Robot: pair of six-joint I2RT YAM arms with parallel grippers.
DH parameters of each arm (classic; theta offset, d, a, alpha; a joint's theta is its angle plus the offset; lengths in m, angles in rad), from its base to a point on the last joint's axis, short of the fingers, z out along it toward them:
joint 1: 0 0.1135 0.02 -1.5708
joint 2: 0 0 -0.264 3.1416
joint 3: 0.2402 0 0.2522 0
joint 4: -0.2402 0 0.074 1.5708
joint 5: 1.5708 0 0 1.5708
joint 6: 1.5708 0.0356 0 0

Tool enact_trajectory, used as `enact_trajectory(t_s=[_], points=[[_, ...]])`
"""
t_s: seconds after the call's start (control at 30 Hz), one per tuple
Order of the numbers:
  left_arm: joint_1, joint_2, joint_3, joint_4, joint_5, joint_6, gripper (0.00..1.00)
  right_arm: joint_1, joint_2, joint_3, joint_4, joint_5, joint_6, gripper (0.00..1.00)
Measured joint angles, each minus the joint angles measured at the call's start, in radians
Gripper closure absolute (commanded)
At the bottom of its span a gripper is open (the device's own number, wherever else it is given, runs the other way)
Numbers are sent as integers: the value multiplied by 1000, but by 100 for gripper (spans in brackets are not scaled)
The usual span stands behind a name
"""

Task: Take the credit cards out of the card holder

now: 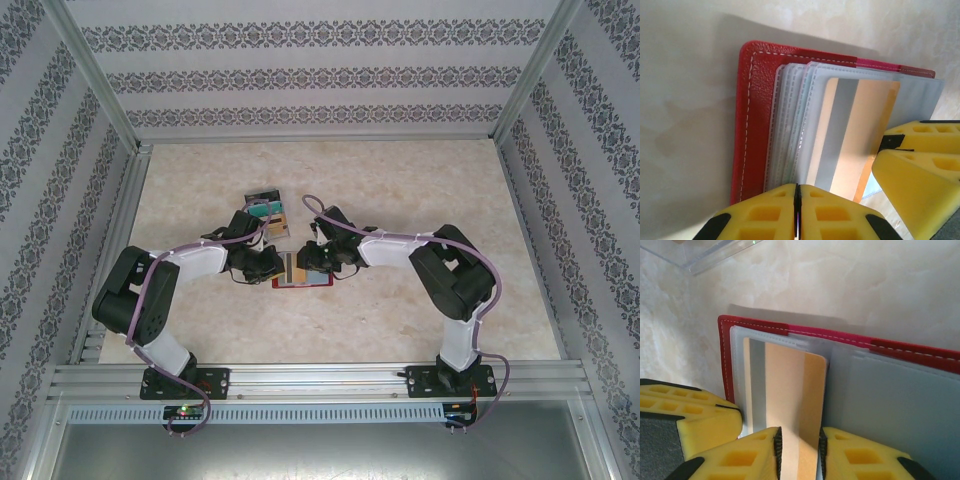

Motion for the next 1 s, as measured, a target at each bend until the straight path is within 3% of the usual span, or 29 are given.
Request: enact_trajectory(t_s=[0.17, 0.47, 1.0], points=[[0, 0, 0, 0, 3, 0, 94, -1, 11, -6, 26, -18, 16, 75], [0, 0, 3, -2, -1, 0, 100, -24, 13, -35, 69, -45, 37, 100], [0, 3, 15, -38, -39, 1, 100, -92, -66, -157, 108, -56, 18, 100]])
